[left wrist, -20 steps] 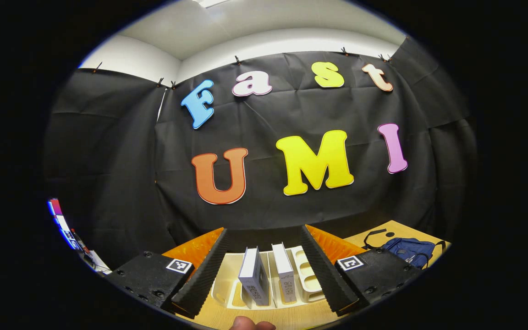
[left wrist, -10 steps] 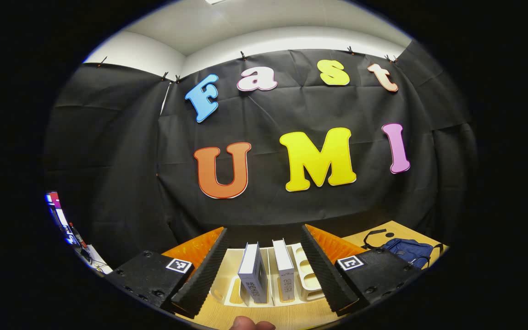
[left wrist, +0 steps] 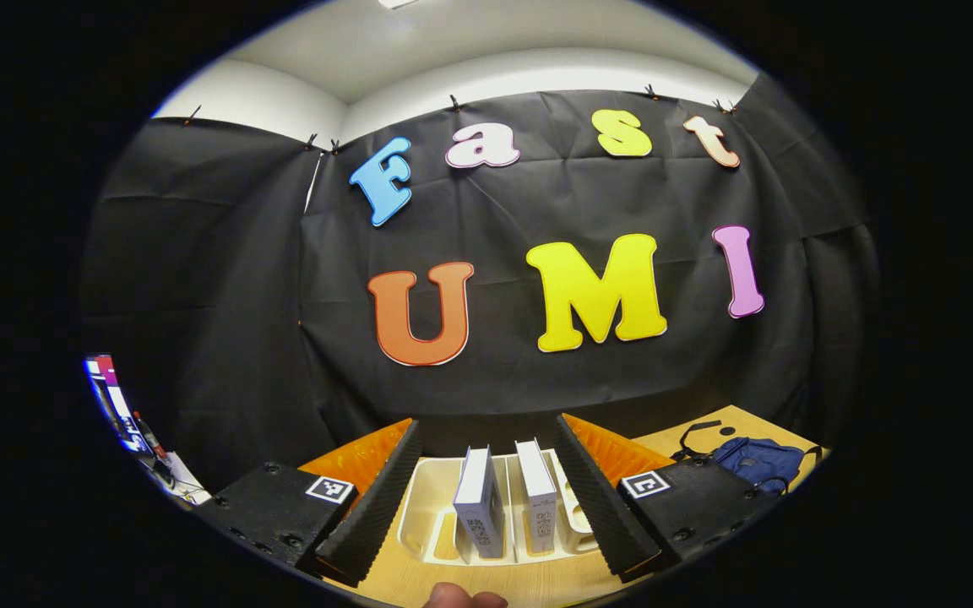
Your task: Open the schoolbag, grab two books from the bookshelf and put them into the schoolbag.
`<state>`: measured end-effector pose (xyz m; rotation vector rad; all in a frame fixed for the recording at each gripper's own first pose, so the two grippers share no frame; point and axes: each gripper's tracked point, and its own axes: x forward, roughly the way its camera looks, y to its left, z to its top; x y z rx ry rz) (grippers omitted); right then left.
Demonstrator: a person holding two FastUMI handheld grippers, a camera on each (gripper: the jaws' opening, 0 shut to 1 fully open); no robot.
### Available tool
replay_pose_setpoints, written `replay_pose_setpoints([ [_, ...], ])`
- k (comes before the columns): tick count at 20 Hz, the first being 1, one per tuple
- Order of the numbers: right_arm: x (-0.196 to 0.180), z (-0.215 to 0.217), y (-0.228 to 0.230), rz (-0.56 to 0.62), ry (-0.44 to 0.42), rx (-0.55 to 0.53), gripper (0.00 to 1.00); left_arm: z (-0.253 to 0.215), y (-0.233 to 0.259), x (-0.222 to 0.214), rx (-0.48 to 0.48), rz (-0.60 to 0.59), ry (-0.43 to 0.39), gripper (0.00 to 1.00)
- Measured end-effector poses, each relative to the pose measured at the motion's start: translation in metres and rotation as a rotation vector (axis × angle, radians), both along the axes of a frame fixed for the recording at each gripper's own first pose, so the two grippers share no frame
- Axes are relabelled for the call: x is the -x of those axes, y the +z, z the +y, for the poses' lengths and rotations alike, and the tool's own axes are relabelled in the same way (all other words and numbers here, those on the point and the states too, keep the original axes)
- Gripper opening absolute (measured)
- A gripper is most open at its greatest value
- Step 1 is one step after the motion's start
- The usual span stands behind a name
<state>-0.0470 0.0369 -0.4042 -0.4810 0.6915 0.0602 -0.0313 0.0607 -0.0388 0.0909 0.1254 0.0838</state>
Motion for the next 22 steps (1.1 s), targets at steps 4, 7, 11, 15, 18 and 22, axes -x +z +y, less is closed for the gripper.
replay_pose_setpoints([
  [4,0.004,-0.003,0.019,0.035,0.029,-0.06,0.04,0.005,-0.005,-0.001,0.02,0.003,0.018,0.99],
  [7,0.004,-0.011,0.046,0.045,0.045,-0.117,0.01,0.007,-0.008,-0.005,0.036,0.002,0.021,0.99],
  [11,-0.011,-0.047,0.113,-0.05,0.013,-0.137,0.0,0.01,-0.01,-0.014,0.045,-0.003,0.026,0.99],
  [15,-0.035,-0.111,0.173,-0.133,-0.085,-0.153,0.0,0.013,-0.011,-0.026,0.06,-0.005,0.022,0.99],
  [18,-0.048,-0.158,0.195,-0.156,-0.149,-0.155,0.0,0.012,-0.012,-0.04,0.102,0.018,0.022,0.99],
  [22,-0.06,-0.205,0.205,-0.153,-0.19,-0.144,0.0,0.0,-0.024,-0.06,0.15,0.093,-0.016,0.99],
])
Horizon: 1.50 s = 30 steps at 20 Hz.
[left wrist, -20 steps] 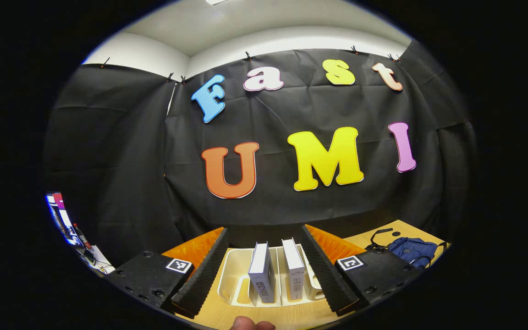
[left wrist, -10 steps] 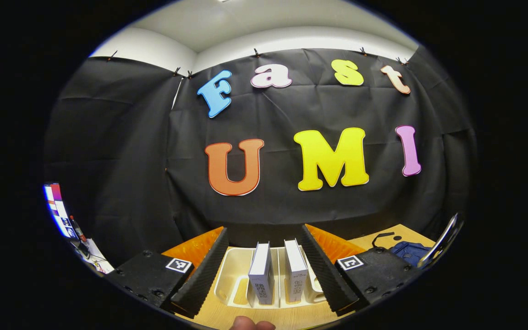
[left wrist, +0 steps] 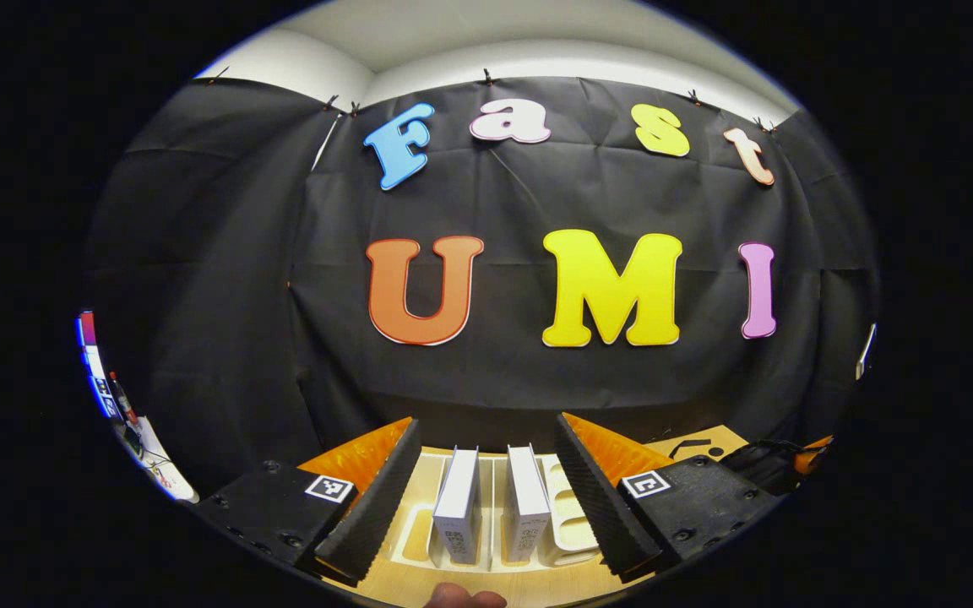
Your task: Open the schoolbag, grab two books from the bookshelf and put them into the schoolbag.
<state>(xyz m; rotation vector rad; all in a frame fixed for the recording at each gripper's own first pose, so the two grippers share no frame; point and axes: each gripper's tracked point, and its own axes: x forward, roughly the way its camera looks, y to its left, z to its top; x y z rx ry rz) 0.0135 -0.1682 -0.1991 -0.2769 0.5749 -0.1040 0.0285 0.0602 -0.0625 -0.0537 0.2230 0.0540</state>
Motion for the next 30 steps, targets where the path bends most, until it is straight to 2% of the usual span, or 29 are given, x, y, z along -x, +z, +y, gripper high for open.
replay_pose_setpoints([
  [3,-0.006,-0.028,0.004,0.001,-0.002,0.022,0.0,-0.009,-0.01,-0.012,-0.012,0.068,-0.044,0.99],
  [4,-0.008,-0.036,0.003,0.004,-0.006,0.018,0.02,-0.013,-0.016,-0.018,-0.013,0.102,-0.064,0.99],
  [6,-0.012,-0.048,0.0,0.009,-0.019,-0.008,0.0,-0.02,-0.026,-0.033,-0.016,0.178,-0.103,0.99],
  [11,-0.03,-0.078,-0.008,0.026,-0.066,-0.084,0.02,-0.039,-0.067,-0.059,0.047,0.469,-0.184,0.99],
  [12,-0.034,-0.085,-0.011,0.029,-0.074,-0.089,0.0,-0.041,-0.071,-0.065,0.062,0.509,-0.195,0.99],
  [17,-0.043,-0.101,-0.012,0.037,-0.073,-0.101,0.0,-0.054,-0.101,-0.085,0.018,0.721,-0.264,0.98],
  [21,-0.044,-0.105,-0.012,0.036,-0.076,-0.114,0.0,-0.056,-0.139,-0.076,0.053,0.949,-0.258,1.0],
  [23,-0.042,-0.108,-0.012,0.033,-0.082,-0.123,0.0,-0.054,-0.154,-0.07,0.078,1.056,-0.221,1.0],
  [27,-0.041,-0.112,-0.016,0.035,-0.091,-0.128,0.02,-0.048,-0.186,-0.062,0.11,1.207,-0.13,0.99],
  [30,-0.041,-0.113,-0.017,0.033,-0.095,-0.13,0.0,-0.048,-0.2,-0.056,0.139,1.279,-0.101,0.98],
])
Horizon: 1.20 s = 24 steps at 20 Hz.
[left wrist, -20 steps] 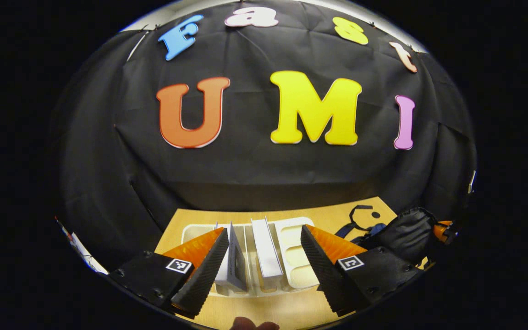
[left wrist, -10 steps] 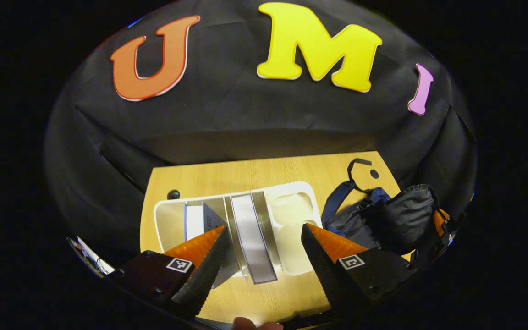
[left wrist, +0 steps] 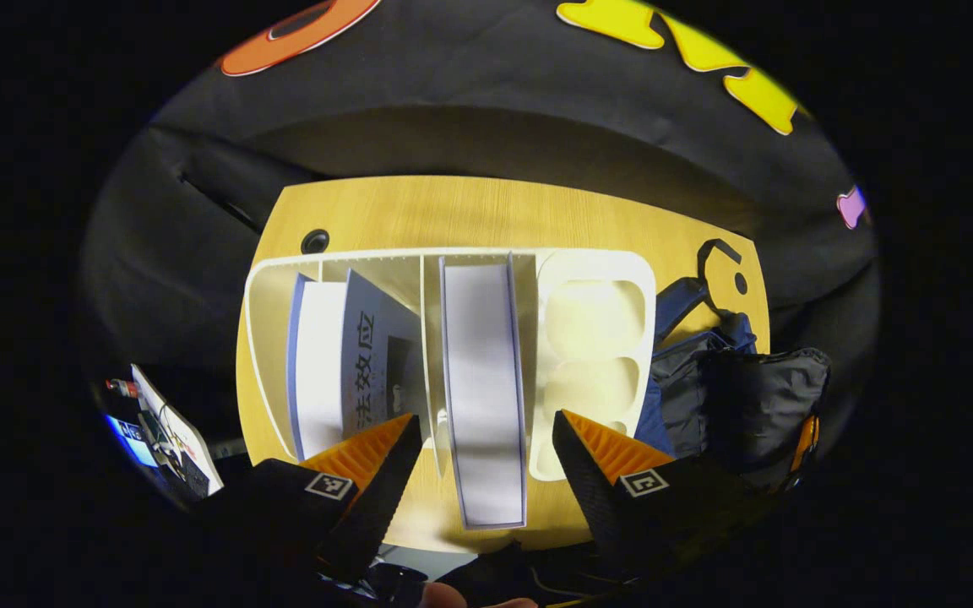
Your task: Open the schoolbag, grab two books from the bookshelf and put them into the schoolbag.
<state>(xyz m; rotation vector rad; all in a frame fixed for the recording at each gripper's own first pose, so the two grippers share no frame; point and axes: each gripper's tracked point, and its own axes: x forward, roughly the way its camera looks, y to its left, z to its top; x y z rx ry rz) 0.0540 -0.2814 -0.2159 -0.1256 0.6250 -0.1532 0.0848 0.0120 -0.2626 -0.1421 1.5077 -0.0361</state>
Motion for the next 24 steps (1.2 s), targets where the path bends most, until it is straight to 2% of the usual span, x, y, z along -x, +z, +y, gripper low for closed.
replay_pose_setpoints([
  [7,-0.002,0.001,-0.002,0.001,-0.002,0.001,0.0,0.0,-0.012,0.001,-0.027,0.07,0.0,0.77],
  [12,0.0,0.0,-0.004,0.004,-0.01,-0.002,0.0,0.004,-0.016,-0.003,-0.066,0.091,-0.023,0.52],
  [14,0.0,0.0,-0.005,0.005,-0.007,0.005,0.0,0.004,-0.011,0.003,-0.078,0.113,-0.028,0.47],
  [17,-0.002,0.004,-0.004,0.004,-0.004,0.008,0.0,0.001,0.008,0.011,-0.055,0.099,-0.032,0.44],
  [22,-0.001,0.006,-0.002,0.0,0.006,0.013,0.0,0.018,0.077,0.033,-0.044,-0.041,-0.107,0.41],
  [24,0.001,0.006,-0.001,0.004,0.002,0.011,0.0,0.023,0.111,0.045,-0.018,-0.104,-0.104,0.41],
])
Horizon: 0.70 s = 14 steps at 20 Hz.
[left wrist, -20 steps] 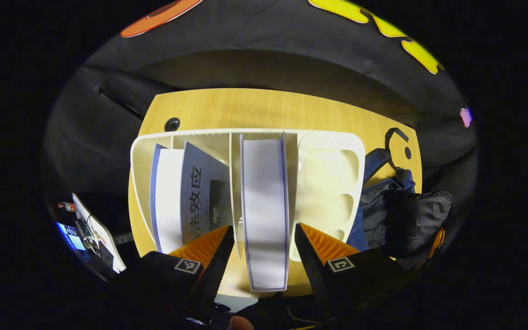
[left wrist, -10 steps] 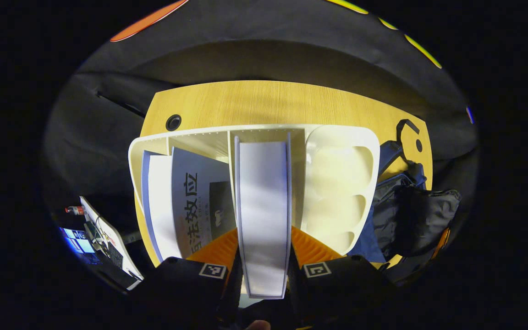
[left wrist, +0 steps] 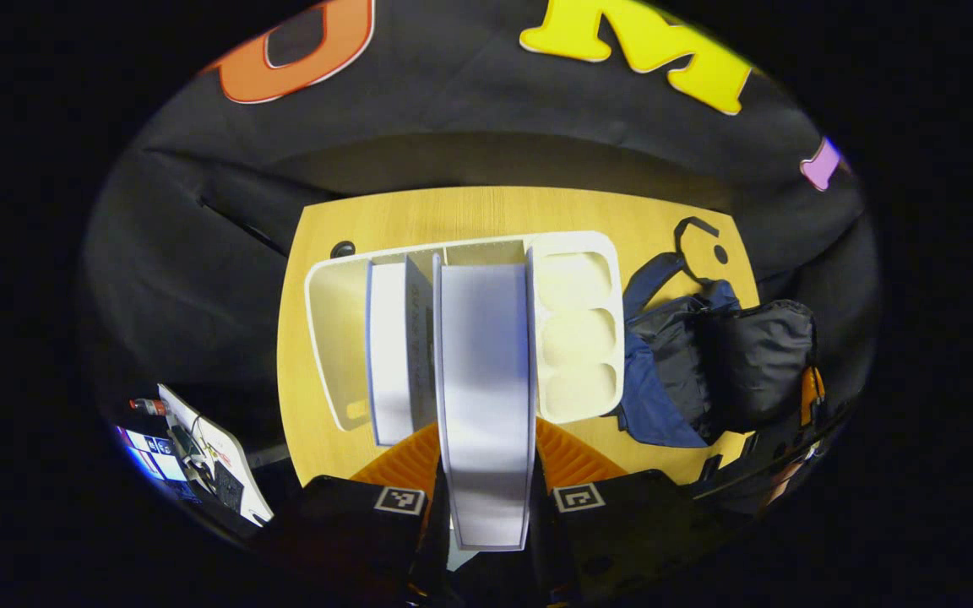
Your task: Open the schoolbag, grab two books from the bookshelf and put them into the schoolbag.
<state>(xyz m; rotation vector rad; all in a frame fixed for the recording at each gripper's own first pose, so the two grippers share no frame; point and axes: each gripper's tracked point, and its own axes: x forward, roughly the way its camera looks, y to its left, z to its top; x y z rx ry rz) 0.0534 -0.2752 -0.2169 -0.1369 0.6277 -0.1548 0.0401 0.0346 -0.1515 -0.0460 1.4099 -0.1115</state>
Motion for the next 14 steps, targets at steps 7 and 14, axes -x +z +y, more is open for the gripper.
replay_pose_setpoints([
  [7,0.007,0.001,0.004,-0.003,-0.013,0.001,0.0,-0.001,0.087,0.03,0.178,-0.212,0.066,0.39],
  [14,0.011,0.008,0.007,0.001,0.003,0.011,0.0,-0.114,0.078,0.047,0.595,-0.226,0.153,0.39],
])
